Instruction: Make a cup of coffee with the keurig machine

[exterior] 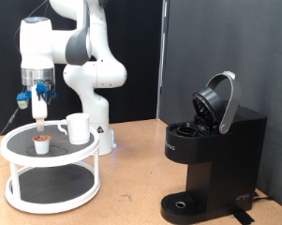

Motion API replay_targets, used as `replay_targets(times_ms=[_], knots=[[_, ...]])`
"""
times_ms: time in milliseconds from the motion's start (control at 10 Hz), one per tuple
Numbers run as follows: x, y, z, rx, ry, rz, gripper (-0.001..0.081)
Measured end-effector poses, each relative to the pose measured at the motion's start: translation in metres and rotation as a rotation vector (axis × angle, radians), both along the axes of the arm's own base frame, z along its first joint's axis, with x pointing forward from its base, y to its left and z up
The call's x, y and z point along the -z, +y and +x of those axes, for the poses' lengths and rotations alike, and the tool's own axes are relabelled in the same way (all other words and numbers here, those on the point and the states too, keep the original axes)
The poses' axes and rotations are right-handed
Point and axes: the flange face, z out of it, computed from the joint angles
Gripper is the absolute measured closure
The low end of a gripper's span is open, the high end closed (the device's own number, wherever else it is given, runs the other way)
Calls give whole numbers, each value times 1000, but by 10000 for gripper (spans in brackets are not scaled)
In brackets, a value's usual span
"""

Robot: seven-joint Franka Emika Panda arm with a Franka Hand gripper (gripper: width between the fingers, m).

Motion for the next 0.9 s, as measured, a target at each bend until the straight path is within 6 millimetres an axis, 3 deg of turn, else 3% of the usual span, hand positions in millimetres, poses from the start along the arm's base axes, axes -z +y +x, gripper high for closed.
replay_targets(times_ms=[900], knots=[[47, 0, 8, -8, 18, -22, 72]])
